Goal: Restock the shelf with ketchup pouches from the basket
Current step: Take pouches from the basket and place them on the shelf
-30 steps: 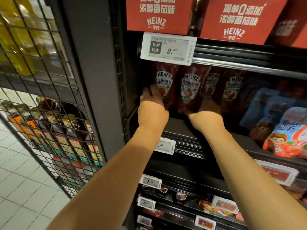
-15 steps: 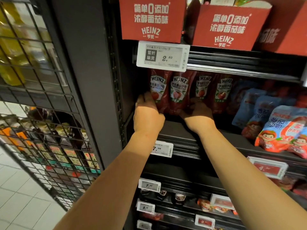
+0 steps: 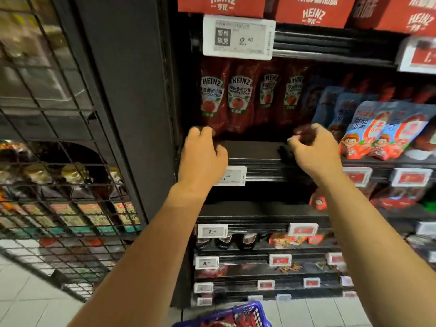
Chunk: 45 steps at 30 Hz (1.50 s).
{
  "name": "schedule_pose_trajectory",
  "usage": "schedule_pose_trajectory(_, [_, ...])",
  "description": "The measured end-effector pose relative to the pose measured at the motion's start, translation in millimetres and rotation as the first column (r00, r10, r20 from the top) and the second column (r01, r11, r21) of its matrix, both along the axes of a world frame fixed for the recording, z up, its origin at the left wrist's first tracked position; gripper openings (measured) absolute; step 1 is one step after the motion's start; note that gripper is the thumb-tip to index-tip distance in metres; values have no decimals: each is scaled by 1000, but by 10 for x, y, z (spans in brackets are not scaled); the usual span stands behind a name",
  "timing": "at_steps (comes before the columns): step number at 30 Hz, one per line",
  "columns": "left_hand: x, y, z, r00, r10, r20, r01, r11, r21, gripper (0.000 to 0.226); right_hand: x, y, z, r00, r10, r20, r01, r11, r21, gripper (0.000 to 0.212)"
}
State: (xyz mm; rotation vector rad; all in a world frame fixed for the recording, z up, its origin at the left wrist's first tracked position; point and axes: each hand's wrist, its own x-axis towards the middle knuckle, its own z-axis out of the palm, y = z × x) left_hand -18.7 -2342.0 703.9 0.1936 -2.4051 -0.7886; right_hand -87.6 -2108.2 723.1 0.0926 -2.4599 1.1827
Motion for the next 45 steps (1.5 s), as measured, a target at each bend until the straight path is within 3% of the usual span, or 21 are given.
schedule_pose_trajectory(3, [114,-1,-32,994,-104,-35,103,994,-19,28,282,237,-100,995,54,-84,-59,997,-52,14])
schedule_pose_trajectory(6, [326,22,-112,978,-182,-101,187,981,44,21,559,376,-274,972,91,-216,-146,957,-251,16])
schedule_pose_trajectory(8, [518,24,-223,969,-201,-145,215,972,93,19,748,480,-495,972,69,-225,-148,923,-355,15])
schedule_pose_trajectory(11, [820,39,-497,962,-138,-237,161,984,80,23,975,722,-991,992,127,-16,-126,951,-281,16])
schedule_pose_trajectory(14, [1077,121,-918,969,-53,-241,81,991,108,20,1137,1025,-1552,939,194,285,-138,969,-207,18])
schedule_pose_trajectory(16, [1241,212,-1288,998,11,-63,2,980,200,20,1276,1253,-1933,866,207,455,-144,975,-170,10])
schedule_pose_trajectory(17, [1306,236,-1482,993,18,114,-46,967,252,19,1348,1344,-2098,820,219,529,-149,974,-172,7])
schedule_pose_trajectory(19, [1559,415,-1923,872,-100,479,-55,953,299,15,1540,1552,-2446,718,228,657,-150,973,-174,5])
schedule_pose_trajectory(21, [1891,645,-2337,723,-223,654,-111,897,429,29,1754,1738,-2784,627,225,746,-129,974,-185,5])
schedule_pose_trajectory(23, [2279,823,-2769,680,-250,690,-212,833,511,34,1972,1891,-3082,531,218,819,-73,974,-212,7])
schedule_pose_trajectory(26, [2715,1108,-3275,507,-194,840,-190,925,329,16,2279,2058,-3481,446,196,873,-39,979,-200,9])
schedule_pose_trajectory(32, [3128,1488,-4041,267,-253,930,-290,899,327,21,2727,2108,-3979,226,221,949,-32,975,-220,12])
schedule_pose_trajectory(37, [3262,1532,-4675,243,-210,947,-387,874,294,18,2846,2015,-4478,84,185,979,-55,982,-181,14])
schedule_pose_trajectory(42, [3214,1329,-5596,227,-193,955,-385,882,270,21,2714,1775,-5397,51,123,991,-79,990,-119,14])
schedule_pose_trajectory(45, [3214,1135,-6345,250,-140,958,-432,869,240,19,2526,1525,-6156,108,116,987,-80,991,-107,12])
